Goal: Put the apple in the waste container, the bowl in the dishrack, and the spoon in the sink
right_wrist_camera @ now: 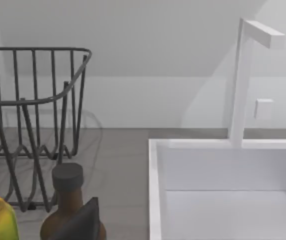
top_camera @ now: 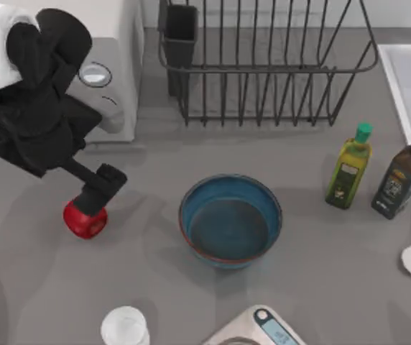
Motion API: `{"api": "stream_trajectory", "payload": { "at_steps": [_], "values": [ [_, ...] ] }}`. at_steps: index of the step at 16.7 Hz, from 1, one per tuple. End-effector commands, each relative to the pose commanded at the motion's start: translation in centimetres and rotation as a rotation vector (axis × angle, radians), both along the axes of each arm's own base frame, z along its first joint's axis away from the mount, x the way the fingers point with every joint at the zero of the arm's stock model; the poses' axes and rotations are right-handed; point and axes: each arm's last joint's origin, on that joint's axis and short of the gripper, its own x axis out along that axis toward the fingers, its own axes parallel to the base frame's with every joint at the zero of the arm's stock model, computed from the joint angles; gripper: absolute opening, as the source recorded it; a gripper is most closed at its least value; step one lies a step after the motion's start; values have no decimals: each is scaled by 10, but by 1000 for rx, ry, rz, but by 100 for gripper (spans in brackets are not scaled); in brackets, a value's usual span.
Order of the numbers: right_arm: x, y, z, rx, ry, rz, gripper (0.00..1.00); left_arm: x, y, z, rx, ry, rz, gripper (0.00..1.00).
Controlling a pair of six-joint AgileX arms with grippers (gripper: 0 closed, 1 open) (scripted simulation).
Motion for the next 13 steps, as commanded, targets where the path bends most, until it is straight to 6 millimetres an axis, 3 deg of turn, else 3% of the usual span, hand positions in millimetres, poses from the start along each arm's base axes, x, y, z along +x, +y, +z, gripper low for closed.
{"api": "stream_trajectory", "payload": {
  "at_steps": [4,10,13],
  "values": [
    [0,0,0,0,0,0,100,18,-15,-16,41,103,-52,100],
    [0,0,0,0,0,0,100,19,-15,-19,43,109,-51,100],
    [0,0,0,0,0,0,100,19,-15,-39,44,111,-55,100]
  ]
}}
